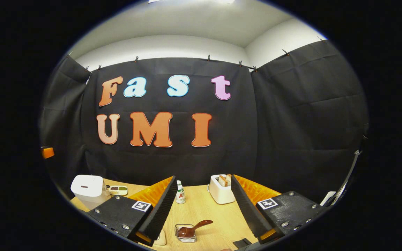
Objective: Close the left gripper, press the button to open the rice cooker; take a wooden spoon from the chopstick holder with the right hand, scoop a spoonful of rice and pour it into the rice cooker, then put the wooden spoon back into the chopstick holder.
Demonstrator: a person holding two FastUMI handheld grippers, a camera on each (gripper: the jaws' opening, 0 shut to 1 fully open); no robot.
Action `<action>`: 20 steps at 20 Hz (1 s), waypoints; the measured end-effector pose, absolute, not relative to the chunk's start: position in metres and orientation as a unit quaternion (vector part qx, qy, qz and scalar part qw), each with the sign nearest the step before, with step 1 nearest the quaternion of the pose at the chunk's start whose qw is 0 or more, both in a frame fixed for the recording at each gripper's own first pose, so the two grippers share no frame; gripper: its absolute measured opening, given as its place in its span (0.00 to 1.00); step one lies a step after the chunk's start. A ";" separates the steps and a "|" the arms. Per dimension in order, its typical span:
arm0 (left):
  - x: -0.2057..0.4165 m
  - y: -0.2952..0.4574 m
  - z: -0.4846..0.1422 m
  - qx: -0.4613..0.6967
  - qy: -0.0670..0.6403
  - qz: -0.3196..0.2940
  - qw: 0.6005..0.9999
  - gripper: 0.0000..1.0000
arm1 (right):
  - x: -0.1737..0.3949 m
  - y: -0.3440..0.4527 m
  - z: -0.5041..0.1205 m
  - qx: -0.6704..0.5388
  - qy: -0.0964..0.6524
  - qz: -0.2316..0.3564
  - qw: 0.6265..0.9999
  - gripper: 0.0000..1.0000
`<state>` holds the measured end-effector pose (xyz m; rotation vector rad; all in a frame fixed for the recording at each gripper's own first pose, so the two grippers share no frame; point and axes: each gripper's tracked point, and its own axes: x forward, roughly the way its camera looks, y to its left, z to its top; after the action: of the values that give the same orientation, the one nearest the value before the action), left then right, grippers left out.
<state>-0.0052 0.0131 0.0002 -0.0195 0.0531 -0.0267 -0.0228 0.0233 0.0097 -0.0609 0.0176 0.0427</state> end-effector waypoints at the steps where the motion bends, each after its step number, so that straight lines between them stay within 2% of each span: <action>1: -0.004 0.016 0.000 -0.009 0.026 -0.009 1.000 0.97 | -0.023 0.024 0.010 -0.031 0.009 0.022 0.999 0.95; 5: -0.006 0.019 0.003 -0.006 0.022 0.000 1.000 0.66 | -0.023 0.025 0.006 -0.022 0.014 0.027 0.999 0.95; 9: -0.009 0.021 0.008 -0.020 0.016 0.004 1.000 0.03 | -0.023 0.029 0.000 -0.021 0.022 0.036 0.999 0.95; 10: -0.009 0.023 0.010 -0.015 0.020 0.005 1.000 0.07 | -0.022 0.028 -0.001 -0.023 0.022 0.036 0.999 1.00; 11: -0.007 0.024 0.008 -0.010 0.024 0.008 1.000 0.07 | -0.022 0.027 -0.001 -0.025 0.023 0.035 0.999 1.00; 12: -0.007 0.025 0.007 -0.005 0.026 0.012 1.000 0.06 | -0.022 0.026 -0.002 -0.026 0.023 0.036 0.999 0.95; 13: 0.000 0.029 0.005 -0.003 0.031 0.016 0.999 0.09 | -0.022 0.027 -0.002 -0.026 0.024 0.037 0.999 1.00; 14: 0.006 0.026 0.000 -0.002 0.040 0.009 0.999 0.05 | -0.022 0.027 -0.003 -0.026 0.025 0.036 0.999 1.00; 15: 0.001 0.019 -0.004 -0.003 0.054 -0.002 0.999 0.04 | -0.021 0.026 -0.003 -0.025 0.026 0.035 0.999 0.95; 20: 0.026 0.017 -0.022 -0.019 0.104 -0.038 0.994 0.04 | -0.022 0.027 -0.005 -0.025 0.027 0.038 0.999 0.95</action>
<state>0.0261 0.0171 -0.0217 -0.0378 0.2078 -0.0767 -0.0222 0.0273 -0.0050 -0.0508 0.0546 0.0761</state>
